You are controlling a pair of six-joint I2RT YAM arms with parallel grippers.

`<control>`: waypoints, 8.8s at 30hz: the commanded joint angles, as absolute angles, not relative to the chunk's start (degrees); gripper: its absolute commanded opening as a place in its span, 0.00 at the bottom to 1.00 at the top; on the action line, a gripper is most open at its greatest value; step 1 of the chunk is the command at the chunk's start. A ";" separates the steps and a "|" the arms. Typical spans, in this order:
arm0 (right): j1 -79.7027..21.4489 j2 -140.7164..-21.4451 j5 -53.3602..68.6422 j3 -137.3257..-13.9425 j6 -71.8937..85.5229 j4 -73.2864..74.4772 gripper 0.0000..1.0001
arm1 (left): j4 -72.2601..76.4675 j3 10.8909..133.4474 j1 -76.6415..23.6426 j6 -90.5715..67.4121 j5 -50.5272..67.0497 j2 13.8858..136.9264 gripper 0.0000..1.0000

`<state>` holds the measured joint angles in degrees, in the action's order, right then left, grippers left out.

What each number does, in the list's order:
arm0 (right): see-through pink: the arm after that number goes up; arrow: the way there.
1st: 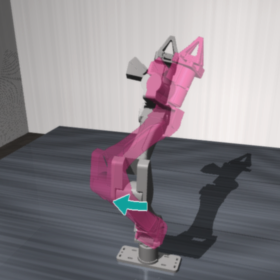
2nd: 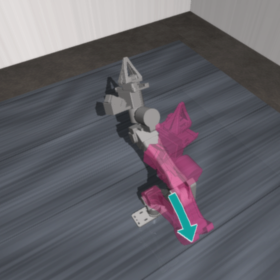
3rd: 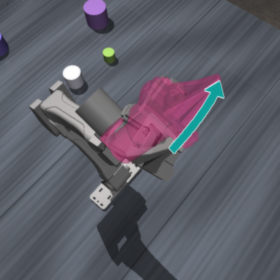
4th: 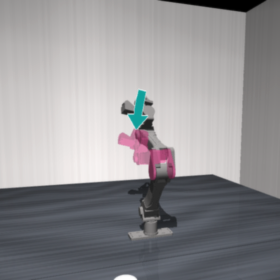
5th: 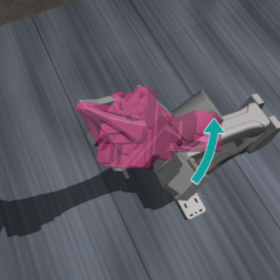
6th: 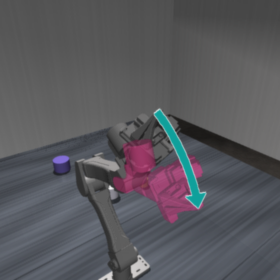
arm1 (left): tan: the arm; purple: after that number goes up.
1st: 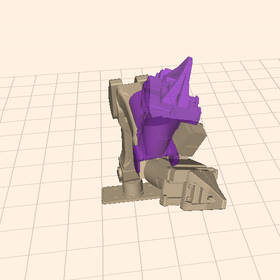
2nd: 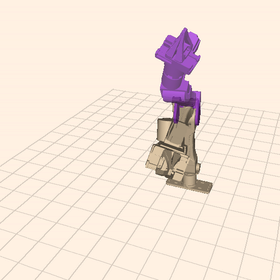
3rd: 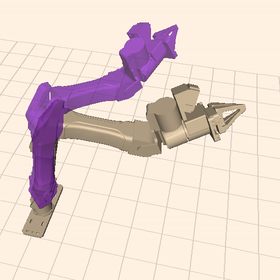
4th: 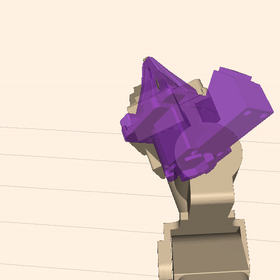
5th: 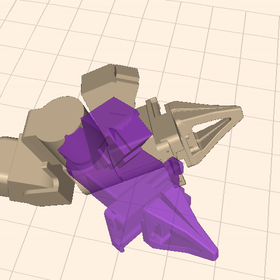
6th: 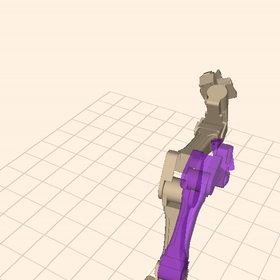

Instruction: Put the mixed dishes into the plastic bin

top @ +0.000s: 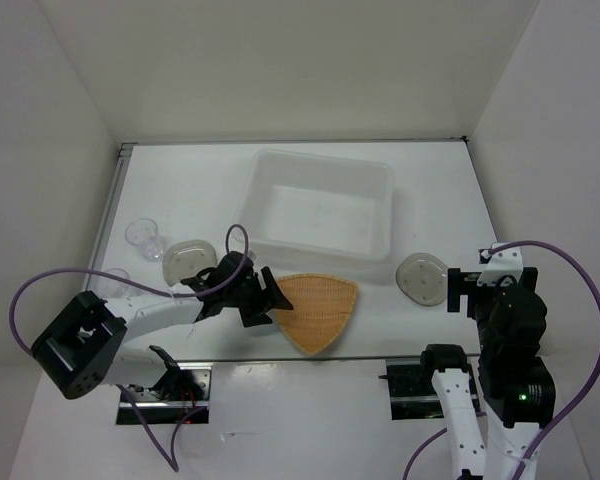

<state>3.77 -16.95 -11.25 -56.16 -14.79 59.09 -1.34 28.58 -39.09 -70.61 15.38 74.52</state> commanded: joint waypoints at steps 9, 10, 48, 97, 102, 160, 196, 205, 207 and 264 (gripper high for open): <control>3.60 -16.96 -12.04 -55.81 -14.15 55.63 0.98 | 18.98 21.63 -39.29 -73.82 18.02 76.99 0.61; 3.60 -16.96 -12.04 -55.81 -14.15 55.63 0.98 | 19.94 20.93 -39.29 -73.83 18.02 77.51 0.60; 3.08 -16.96 -12.04 -55.28 -14.68 55.63 0.98 | -23.57 51.84 -40.43 -70.49 -0.18 49.25 0.00; 13.18 -31.90 -6.16 -46.58 -36.83 42.01 0.98 | -24.06 98.61 -33.49 -53.20 -2.28 109.00 0.95; 12.66 -35.67 -5.62 -41.50 -39.01 41.40 0.98 | -28.03 93.79 -33.49 -44.50 -5.54 94.85 1.00; 33.13 -84.91 24.51 -68.89 -51.06 51.40 0.00 | -39.73 61.53 -24.35 -35.16 2.55 65.05 1.00; -7.47 -126.82 33.49 -132.45 -38.15 64.08 0.00 | -47.63 54.15 -17.32 -47.54 -2.37 49.49 1.00; -11.25 -135.17 25.58 -133.50 -35.95 61.35 0.00 | -48.69 50.72 -15.65 -50.71 -1.85 48.16 1.00; -11.25 -135.70 24.88 -133.51 -34.90 60.64 0.00 | -48.69 50.10 -14.95 -51.23 -1.32 48.16 1.00; -0.18 -74.88 -14.06 -69.87 -10.89 30.33 0.98 | -23.20 48.26 8.17 -44.21 -6.34 88.24 0.79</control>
